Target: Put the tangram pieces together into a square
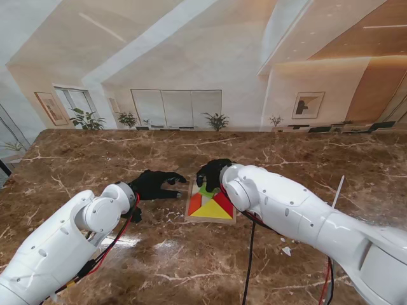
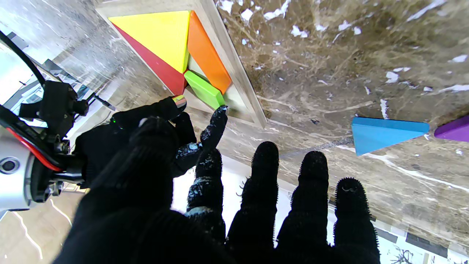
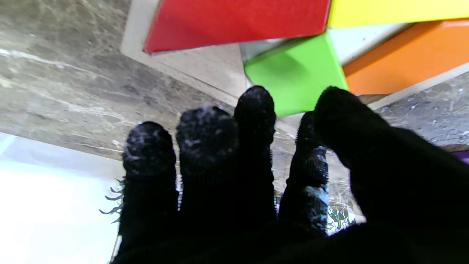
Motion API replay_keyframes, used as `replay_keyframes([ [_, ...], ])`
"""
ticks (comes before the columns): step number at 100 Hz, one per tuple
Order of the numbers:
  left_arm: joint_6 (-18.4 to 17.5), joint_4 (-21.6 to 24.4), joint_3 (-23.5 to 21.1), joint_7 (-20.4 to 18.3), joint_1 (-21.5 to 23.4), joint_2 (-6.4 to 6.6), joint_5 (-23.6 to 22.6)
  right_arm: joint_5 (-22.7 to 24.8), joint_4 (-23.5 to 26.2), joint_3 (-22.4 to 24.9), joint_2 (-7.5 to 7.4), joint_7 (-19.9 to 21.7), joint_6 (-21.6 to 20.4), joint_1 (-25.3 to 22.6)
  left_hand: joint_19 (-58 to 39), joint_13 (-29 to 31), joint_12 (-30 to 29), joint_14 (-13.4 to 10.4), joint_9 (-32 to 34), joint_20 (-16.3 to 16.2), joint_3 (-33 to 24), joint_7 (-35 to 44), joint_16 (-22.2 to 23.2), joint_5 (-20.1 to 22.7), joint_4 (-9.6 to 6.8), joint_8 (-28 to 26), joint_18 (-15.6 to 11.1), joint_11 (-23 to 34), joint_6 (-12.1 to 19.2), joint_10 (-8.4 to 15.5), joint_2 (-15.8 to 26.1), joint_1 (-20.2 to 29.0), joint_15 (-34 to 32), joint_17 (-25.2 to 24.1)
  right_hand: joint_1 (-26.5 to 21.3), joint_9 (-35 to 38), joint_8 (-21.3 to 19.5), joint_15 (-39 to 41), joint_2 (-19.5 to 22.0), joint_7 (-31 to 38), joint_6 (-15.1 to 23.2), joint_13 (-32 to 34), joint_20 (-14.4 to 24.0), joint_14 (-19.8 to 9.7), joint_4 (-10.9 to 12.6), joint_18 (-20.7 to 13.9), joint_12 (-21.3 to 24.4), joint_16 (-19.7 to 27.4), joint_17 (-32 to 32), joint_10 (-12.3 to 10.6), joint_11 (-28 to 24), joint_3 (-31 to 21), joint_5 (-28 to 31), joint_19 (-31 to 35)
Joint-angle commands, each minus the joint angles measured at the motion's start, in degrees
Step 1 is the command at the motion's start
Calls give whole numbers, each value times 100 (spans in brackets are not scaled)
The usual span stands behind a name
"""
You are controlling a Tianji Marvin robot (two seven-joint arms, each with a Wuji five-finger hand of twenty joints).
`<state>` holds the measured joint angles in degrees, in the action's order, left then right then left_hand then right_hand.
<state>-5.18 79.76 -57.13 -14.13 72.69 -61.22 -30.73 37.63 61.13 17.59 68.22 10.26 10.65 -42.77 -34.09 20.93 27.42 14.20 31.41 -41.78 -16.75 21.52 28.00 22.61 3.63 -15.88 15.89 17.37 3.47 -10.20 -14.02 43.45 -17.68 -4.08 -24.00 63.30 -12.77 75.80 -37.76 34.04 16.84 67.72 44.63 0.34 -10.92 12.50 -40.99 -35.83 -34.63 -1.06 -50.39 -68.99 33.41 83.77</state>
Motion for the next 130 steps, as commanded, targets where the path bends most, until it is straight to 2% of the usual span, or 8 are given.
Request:
replay_keyframes([
  [1, 10, -8, 15, -7, 12, -2, -15, -9, -18, -3, -20, 104, 24, -30, -125, -18, 61, -9, 82, 101, 113, -38, 95, 74, -118, 110, -89, 64, 24, -101, 138, 125, -113, -87, 282, 13, 12, 228, 29, 41, -20, 165, 95, -21, 111, 46, 34, -44, 36, -9, -27, -96, 165, 308],
  [35, 1, -17, 27, 3, 9, -4, -13, -13, 3, -21, -20, 110, 22, -50, -124, -22, 61, -15, 78, 103, 118, -33, 95, 77, -119, 108, -90, 62, 27, -96, 145, 128, -113, -91, 279, 26, 16, 229, 34, 22, -23, 178, 92, -22, 107, 52, 35, -42, 30, -7, -23, -98, 175, 309],
  [68, -6, -15, 41, -20, 5, 1, -9, 108, 186, 85, -120, 162, 81, -142, -124, -24, 59, -15, 76, 103, 120, -37, 93, 78, -119, 110, -90, 60, 24, -100, 147, 125, -110, -90, 294, 41, 4, 235, 41, 53, -74, 208, 87, -16, 110, 50, 37, -40, 5, -12, -15, -102, 287, 317],
  [130, 2, -11, 79, -45, -9, 2, 11, 232, 308, 123, -187, 226, 239, -181, -125, -22, 61, -16, 86, 102, 125, -34, 95, 83, -121, 108, -93, 64, 20, -98, 151, 131, -112, -92, 308, 62, -5, 239, -2, 79, -173, 236, 77, -28, 125, 58, 40, -35, -29, -15, -16, -115, 429, 332],
])
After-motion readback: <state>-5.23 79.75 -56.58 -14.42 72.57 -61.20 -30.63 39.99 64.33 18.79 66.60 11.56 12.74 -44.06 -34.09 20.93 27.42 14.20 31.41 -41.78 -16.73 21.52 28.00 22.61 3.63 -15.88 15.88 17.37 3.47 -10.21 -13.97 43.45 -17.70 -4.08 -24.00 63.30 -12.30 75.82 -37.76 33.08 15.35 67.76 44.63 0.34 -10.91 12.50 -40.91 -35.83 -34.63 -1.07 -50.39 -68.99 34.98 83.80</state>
